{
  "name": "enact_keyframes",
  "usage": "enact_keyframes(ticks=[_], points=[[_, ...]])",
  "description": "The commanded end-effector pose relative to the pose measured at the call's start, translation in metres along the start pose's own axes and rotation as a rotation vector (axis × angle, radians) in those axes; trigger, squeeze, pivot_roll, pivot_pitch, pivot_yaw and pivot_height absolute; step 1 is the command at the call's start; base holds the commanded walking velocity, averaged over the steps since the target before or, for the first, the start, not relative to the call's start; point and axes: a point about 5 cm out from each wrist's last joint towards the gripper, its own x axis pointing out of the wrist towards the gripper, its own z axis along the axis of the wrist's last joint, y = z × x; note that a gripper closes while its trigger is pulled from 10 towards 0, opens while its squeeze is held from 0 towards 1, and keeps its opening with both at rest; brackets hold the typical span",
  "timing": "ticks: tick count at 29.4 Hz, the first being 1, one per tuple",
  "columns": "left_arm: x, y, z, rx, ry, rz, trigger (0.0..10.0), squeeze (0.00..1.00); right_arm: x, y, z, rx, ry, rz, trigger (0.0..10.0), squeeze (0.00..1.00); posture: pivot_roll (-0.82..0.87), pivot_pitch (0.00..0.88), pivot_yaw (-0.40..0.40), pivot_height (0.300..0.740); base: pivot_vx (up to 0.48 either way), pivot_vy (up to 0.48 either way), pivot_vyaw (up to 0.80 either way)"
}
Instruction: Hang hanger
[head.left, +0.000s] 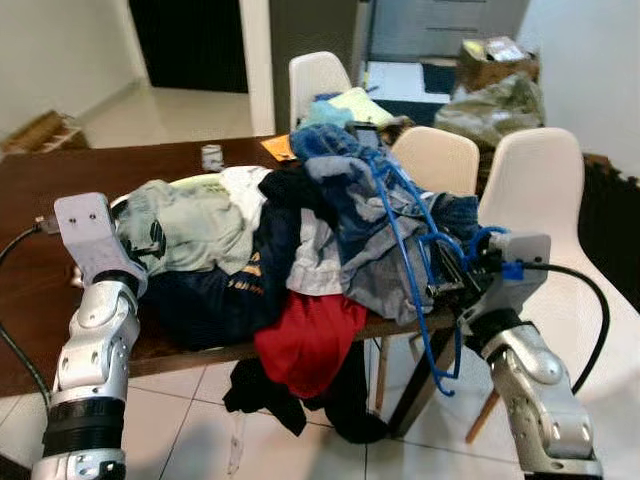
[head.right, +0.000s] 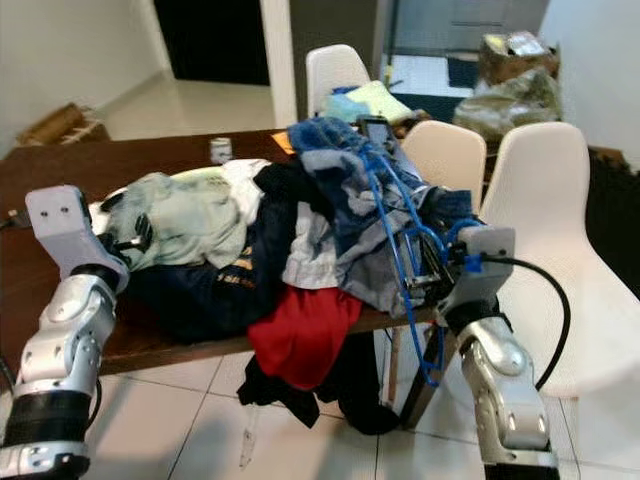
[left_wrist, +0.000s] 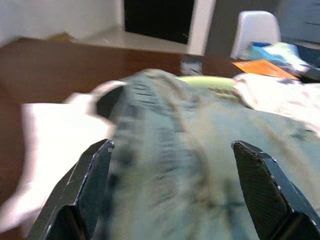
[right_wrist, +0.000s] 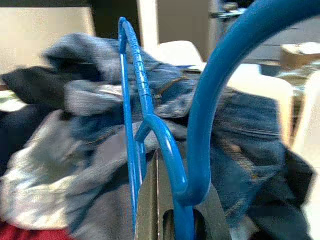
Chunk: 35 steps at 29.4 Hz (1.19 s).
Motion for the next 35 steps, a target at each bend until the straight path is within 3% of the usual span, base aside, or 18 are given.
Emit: enact_keyframes(ticks=[1,15,27,35], points=[[-0.005,-0.003,-0.015,-0.012,0.064,-0.006,10.0,0.0,-0.001,-0.002,-0.002,0.011,0.003,-0.005,10.0,0.0,-0.04,0.0,0.013,0.74,0.0,0.0,0.0],[-0.019,-0.023,-0.023,-0.012,0.1,-0.049,10.0,0.0,-0.003,-0.002,-0.004,0.01,0.014,-0.002,10.0,0.0,-0.03,0.0,0.012,0.74,0.0,0.0,0.0],[-0.025,-0.02,-0.021,0.032,0.098,-0.006,10.0,0.0,-0.001,0.003,-0.005,0.01,0.021,0.029,10.0,0.0,-0.03,0.0,0.011,0.74,0.0,0.0,0.0],[-0.029,-0.026,-0.021,0.06,0.105,-0.07,10.0,0.0,-0.003,0.011,-0.005,-0.01,0.02,0.088,10.0,0.0,-0.03,0.0,0.015,0.74,0.0,-0.058,0.8]])
